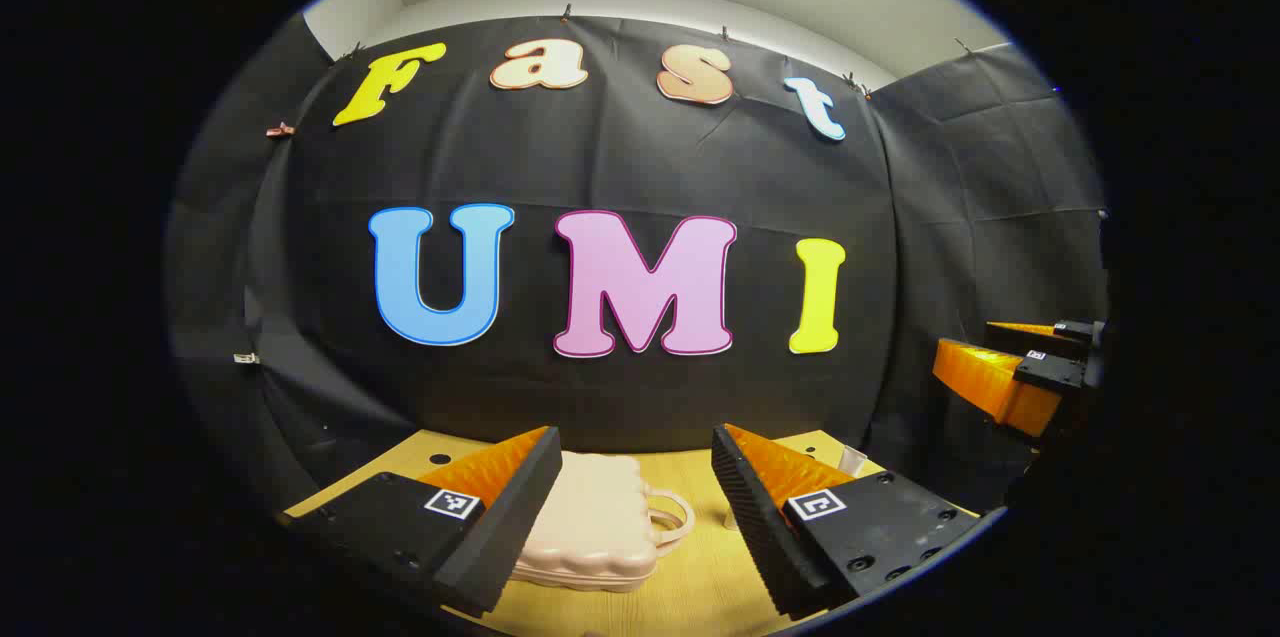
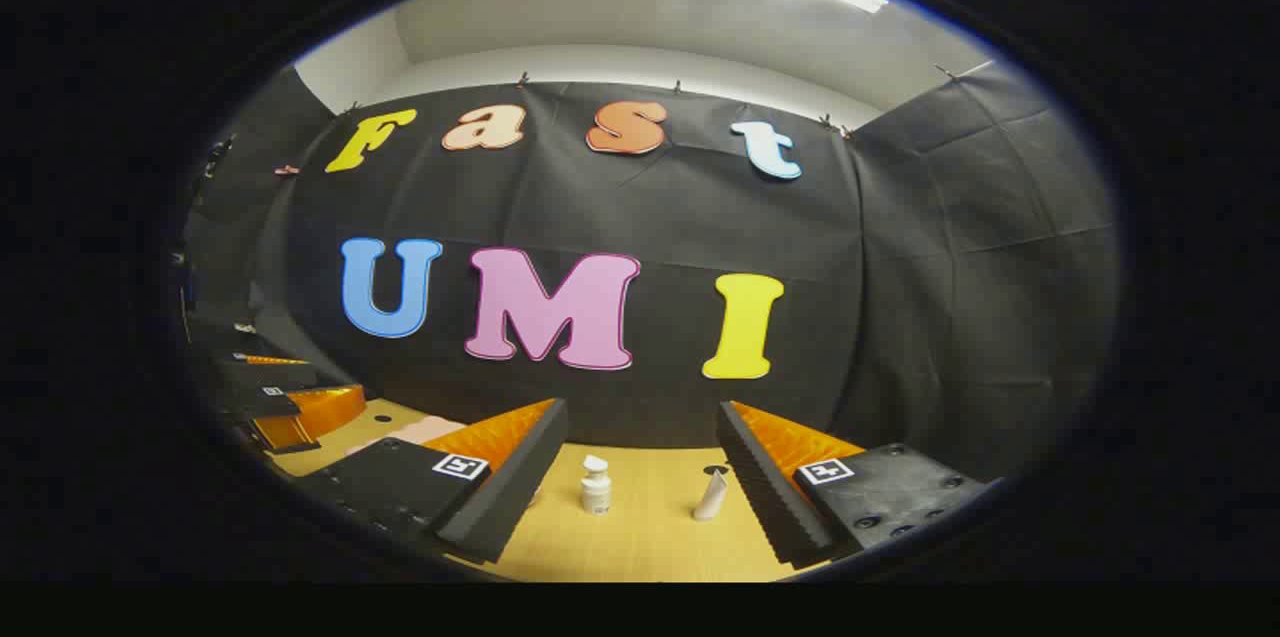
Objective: First open the suitcase, pack the skin care products into it, and then close the suitcase.
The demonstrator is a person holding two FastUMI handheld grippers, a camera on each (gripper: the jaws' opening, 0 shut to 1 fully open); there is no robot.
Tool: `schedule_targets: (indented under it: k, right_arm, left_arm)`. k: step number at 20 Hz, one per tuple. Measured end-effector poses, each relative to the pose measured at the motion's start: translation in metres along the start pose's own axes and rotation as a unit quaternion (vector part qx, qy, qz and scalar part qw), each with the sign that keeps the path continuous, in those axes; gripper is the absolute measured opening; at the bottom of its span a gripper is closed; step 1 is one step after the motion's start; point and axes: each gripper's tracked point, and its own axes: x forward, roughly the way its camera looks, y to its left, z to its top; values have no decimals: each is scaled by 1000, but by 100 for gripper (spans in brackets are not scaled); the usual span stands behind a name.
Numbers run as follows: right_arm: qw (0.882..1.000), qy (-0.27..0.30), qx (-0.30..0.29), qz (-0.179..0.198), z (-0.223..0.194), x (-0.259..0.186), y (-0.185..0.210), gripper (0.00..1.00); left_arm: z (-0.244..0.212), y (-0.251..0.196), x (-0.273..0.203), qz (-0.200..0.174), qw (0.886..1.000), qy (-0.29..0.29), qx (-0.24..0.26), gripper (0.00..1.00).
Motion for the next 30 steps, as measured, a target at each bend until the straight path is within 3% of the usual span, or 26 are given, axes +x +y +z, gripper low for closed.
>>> schedule_targets:
  k: [7, 9, 11, 18, 27, 30]
  right_arm:
    - [1000, 0, 5, 2, -1, 5, 2, 99]
    - [1000, 10, 1, 7, -7, 6, 5, 94]
    - [1000, 7, 5, 7, -5, 7, 5, 99]
    - [1000, -1, 4, 3, -1, 8, 1, 96]
    - [1000, 28, -1, 6, -29, 31, -19, 96]
    - [999, 34, -6, 0, -42, 45, -34, 96]
  left_arm:
    - [-1, 9, 0, 9, 1000, -2, 7, 96]
    - [2, 14, 1, 17, 1000, -10, 9, 96]
    - [4, 15, -1, 16, 1000, -14, 6, 96]
    - [-4, 10, 7, 8, 1000, 1, 9, 96]
    - [-72, -32, 76, -26, 997, 70, -13, 96]
    - [-105, -55, 109, -49, 994, 98, 6, 96]
